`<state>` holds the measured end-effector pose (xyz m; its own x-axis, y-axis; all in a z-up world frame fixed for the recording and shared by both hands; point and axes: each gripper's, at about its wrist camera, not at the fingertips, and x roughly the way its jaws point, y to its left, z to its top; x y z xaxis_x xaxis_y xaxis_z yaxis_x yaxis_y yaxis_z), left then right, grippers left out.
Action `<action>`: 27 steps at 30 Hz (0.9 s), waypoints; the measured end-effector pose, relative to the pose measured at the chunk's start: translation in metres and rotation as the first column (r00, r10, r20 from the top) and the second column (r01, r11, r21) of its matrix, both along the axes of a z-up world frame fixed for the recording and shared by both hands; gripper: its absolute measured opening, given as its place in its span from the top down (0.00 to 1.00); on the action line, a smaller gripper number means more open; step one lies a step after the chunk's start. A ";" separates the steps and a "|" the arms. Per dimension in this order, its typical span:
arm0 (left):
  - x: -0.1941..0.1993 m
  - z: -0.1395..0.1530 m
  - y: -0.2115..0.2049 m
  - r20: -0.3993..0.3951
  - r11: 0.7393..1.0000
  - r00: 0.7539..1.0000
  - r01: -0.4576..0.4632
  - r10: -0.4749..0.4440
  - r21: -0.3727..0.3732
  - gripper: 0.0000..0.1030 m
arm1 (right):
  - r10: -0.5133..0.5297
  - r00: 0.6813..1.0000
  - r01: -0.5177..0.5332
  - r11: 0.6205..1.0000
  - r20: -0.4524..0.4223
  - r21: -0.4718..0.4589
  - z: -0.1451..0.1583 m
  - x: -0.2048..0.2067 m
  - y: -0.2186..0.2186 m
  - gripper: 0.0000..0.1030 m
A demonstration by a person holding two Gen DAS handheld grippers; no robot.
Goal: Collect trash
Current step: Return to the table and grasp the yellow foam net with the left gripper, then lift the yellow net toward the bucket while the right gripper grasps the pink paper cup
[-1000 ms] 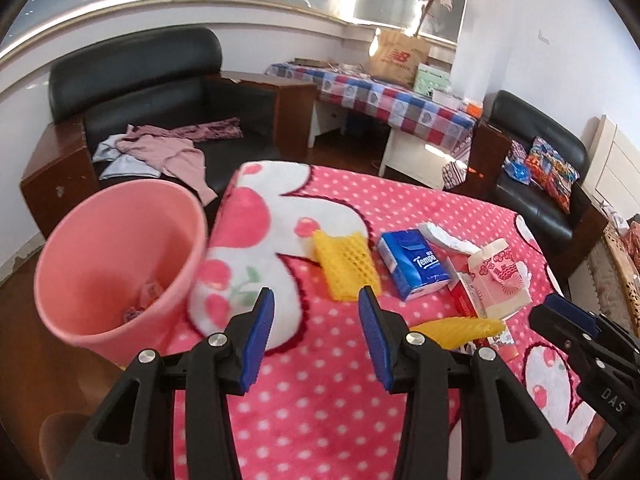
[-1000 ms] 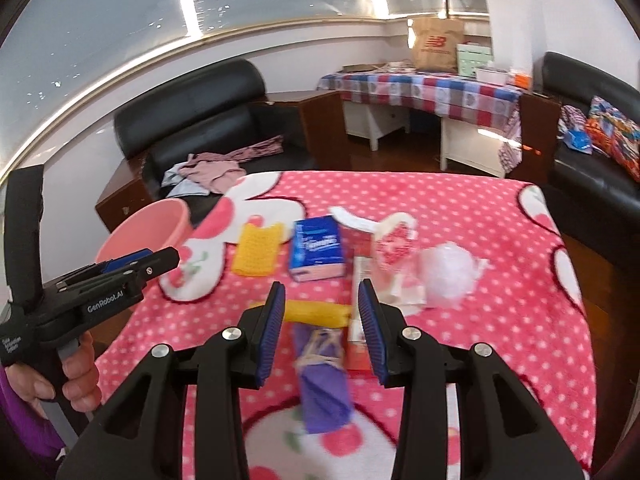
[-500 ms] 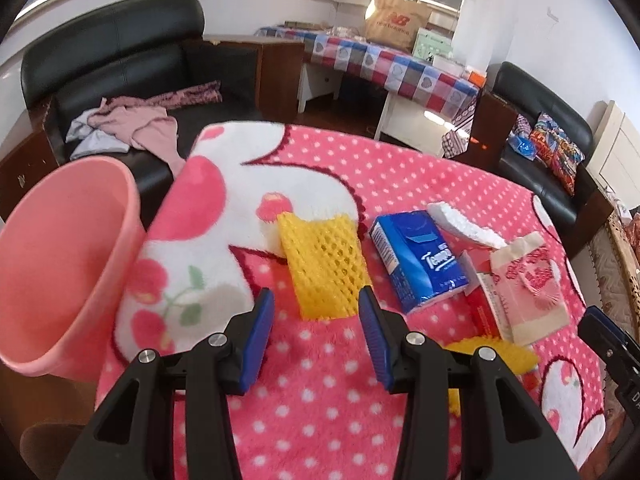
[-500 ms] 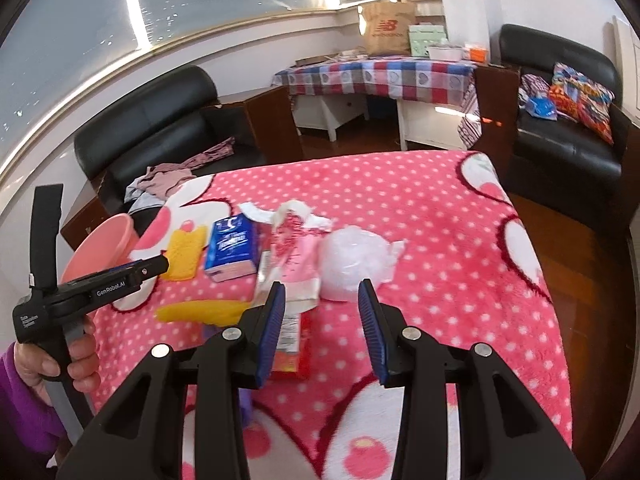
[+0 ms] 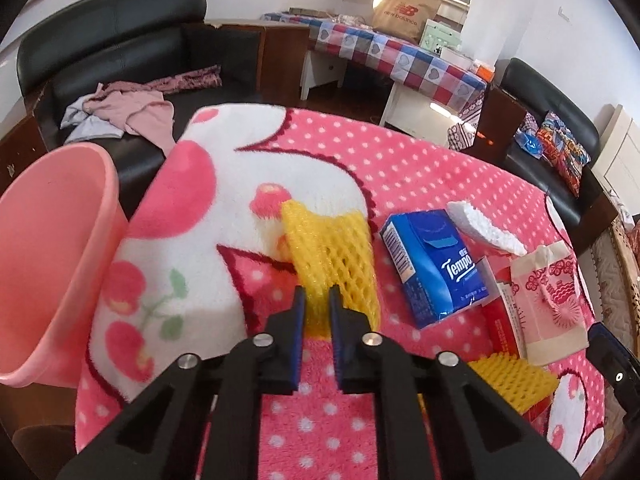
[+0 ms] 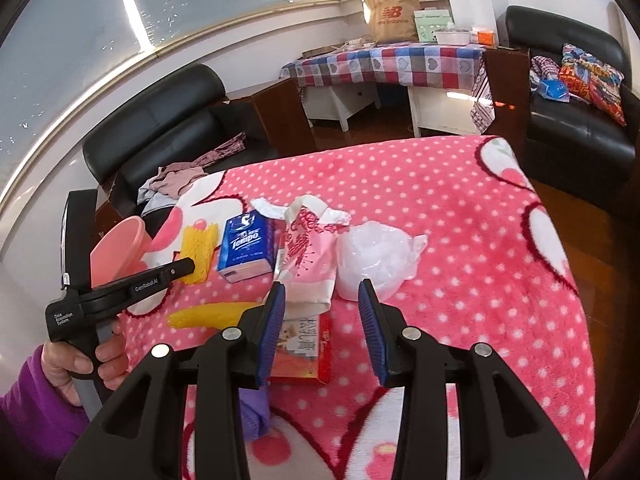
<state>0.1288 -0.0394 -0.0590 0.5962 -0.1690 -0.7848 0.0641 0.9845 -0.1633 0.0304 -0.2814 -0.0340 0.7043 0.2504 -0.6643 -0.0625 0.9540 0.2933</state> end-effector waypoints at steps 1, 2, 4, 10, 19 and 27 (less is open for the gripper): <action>-0.002 0.002 0.001 0.009 1.000 1.000 0.000 0.000 -0.001 0.91 | 0.005 1.000 -0.005 1.000 0.000 0.000 0.000 0.000 0.002 0.63; -0.005 0.005 0.002 0.022 1.000 1.000 0.000 0.000 -0.003 0.91 | 0.009 1.000 -0.009 1.000 0.002 0.001 0.001 0.001 0.004 0.63; -0.010 0.010 0.004 0.037 1.000 0.999 -0.003 0.004 -0.004 0.91 | 0.015 1.000 -0.015 1.000 0.008 0.004 0.003 0.000 0.006 0.63; -0.031 0.029 0.016 0.095 1.000 0.995 -0.025 0.026 -0.009 0.91 | 0.037 0.999 -0.037 0.999 0.006 0.013 0.005 -0.001 0.015 0.63; -0.064 0.052 0.028 0.154 0.999 0.987 -0.033 0.034 -0.009 0.91 | 0.056 0.998 -0.056 0.998 0.008 0.007 0.004 0.005 0.030 0.63; -0.088 0.063 0.038 0.176 0.999 0.983 -0.042 0.043 -0.010 0.91 | 0.030 0.999 -0.030 1.000 -0.023 -0.005 -0.004 0.014 0.033 0.73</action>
